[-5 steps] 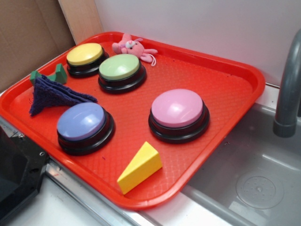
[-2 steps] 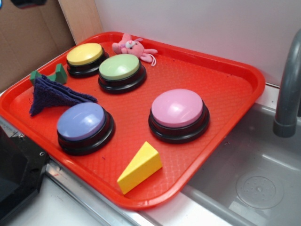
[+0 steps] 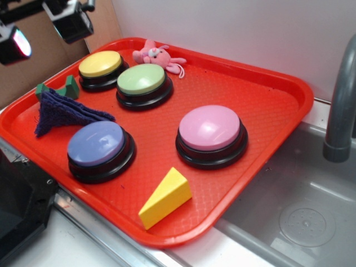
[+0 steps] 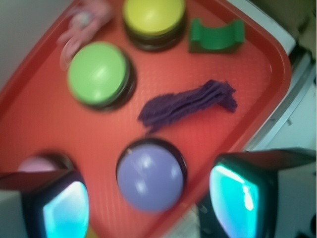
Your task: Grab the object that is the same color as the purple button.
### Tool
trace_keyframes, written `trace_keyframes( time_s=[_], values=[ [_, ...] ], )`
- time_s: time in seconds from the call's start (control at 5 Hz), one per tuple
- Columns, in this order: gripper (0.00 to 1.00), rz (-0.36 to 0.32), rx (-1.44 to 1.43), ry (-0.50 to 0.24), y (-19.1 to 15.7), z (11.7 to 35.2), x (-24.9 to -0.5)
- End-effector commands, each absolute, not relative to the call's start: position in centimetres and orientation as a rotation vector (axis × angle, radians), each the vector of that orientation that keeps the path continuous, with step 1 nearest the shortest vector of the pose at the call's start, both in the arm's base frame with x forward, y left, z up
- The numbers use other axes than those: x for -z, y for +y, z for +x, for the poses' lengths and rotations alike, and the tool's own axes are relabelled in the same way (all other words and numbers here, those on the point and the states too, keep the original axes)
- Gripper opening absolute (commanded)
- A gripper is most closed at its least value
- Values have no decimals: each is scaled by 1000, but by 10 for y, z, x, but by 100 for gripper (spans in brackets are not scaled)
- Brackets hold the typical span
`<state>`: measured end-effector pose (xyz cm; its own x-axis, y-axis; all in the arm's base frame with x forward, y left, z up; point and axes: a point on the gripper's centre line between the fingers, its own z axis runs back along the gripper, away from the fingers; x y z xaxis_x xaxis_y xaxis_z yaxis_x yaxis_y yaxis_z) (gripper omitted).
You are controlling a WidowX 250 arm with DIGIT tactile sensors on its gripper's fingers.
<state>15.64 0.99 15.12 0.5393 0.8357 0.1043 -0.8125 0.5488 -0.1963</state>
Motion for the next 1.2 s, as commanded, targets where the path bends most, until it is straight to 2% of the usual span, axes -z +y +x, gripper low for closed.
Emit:
trace_keyframes(
  time_s=[0.0, 0.2, 0.4, 0.6, 0.8, 1.0],
  values=[
    [100, 14, -1484, -207, 46, 157, -105],
    [100, 92, -1669, -171, 54, 149, -79],
    [100, 166, -1715, -189, 68, 145, -56],
    [100, 203, -1717, -211, 78, 146, -40],
    [100, 203, -1711, -246, 79, 149, -32],
    [7, 169, -1675, -244, 80, 153, -35]
  ],
)
